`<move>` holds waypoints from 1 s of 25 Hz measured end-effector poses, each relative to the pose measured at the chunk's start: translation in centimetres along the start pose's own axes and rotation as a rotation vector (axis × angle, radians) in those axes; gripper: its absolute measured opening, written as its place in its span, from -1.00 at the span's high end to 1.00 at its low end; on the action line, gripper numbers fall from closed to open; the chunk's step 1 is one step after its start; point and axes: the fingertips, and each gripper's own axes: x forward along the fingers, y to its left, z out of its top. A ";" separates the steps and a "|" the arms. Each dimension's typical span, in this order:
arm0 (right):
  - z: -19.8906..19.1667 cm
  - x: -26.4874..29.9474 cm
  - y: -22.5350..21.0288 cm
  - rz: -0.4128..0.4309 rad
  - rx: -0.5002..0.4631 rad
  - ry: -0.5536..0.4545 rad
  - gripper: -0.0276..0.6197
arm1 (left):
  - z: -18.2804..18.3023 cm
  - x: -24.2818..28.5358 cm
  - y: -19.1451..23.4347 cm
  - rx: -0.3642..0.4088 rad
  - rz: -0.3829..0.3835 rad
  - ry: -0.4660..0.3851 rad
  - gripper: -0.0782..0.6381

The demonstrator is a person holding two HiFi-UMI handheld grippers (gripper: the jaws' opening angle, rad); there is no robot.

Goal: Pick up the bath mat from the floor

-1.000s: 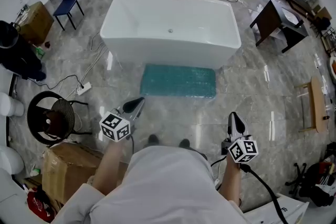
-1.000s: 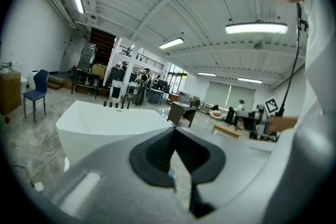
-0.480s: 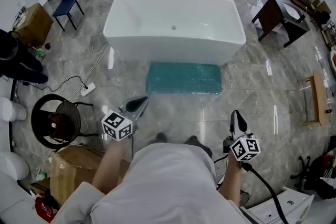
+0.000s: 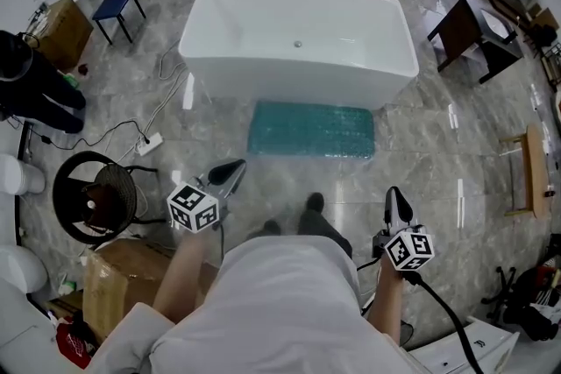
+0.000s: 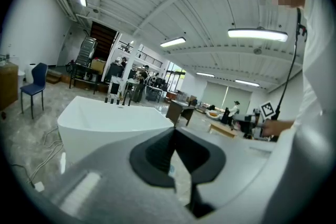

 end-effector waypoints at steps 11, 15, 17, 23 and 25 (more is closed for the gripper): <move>3.0 9.1 -3.8 0.089 0.002 0.018 0.90 | 2.3 5.6 3.3 -0.003 0.077 0.003 0.78; 4.9 13.9 -5.8 0.145 -0.031 0.034 0.90 | 3.3 9.9 4.7 0.020 0.110 0.021 0.78; 5.8 16.2 -7.5 0.162 -0.035 0.047 0.90 | 4.1 12.4 5.3 0.010 0.128 0.025 0.78; 8.0 23.1 -12.8 0.199 -0.021 0.088 0.90 | 5.9 19.2 8.1 -0.044 0.178 0.027 0.78; 8.6 25.5 -14.9 0.224 -0.023 0.106 0.90 | 6.3 21.8 8.7 -0.056 0.199 0.037 0.78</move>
